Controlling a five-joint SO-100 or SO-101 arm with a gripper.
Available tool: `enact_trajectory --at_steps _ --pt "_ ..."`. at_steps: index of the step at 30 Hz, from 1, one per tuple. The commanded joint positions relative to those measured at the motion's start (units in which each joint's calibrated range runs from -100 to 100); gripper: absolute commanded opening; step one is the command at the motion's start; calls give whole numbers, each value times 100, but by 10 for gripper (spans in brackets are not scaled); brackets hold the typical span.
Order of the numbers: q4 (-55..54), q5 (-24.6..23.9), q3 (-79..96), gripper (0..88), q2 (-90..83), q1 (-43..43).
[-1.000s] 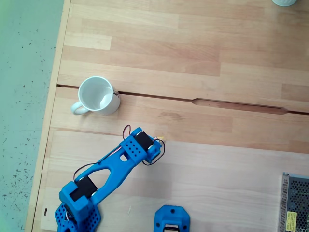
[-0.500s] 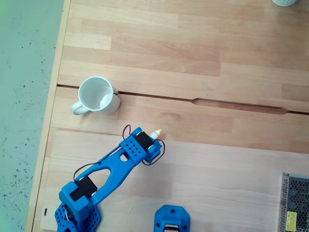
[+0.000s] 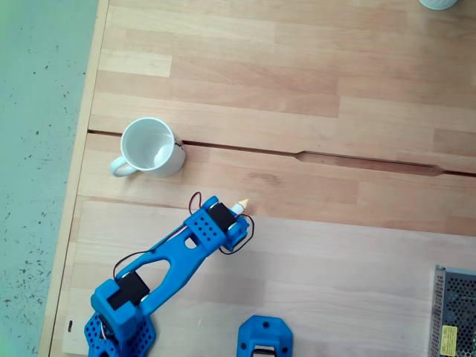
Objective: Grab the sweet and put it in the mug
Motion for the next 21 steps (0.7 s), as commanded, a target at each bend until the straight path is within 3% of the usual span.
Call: enact_trajectory --at_steps 1,21 --pt "53 -15 -130 0 -689 5" --pt "-36 -24 -14 0 -741 5"
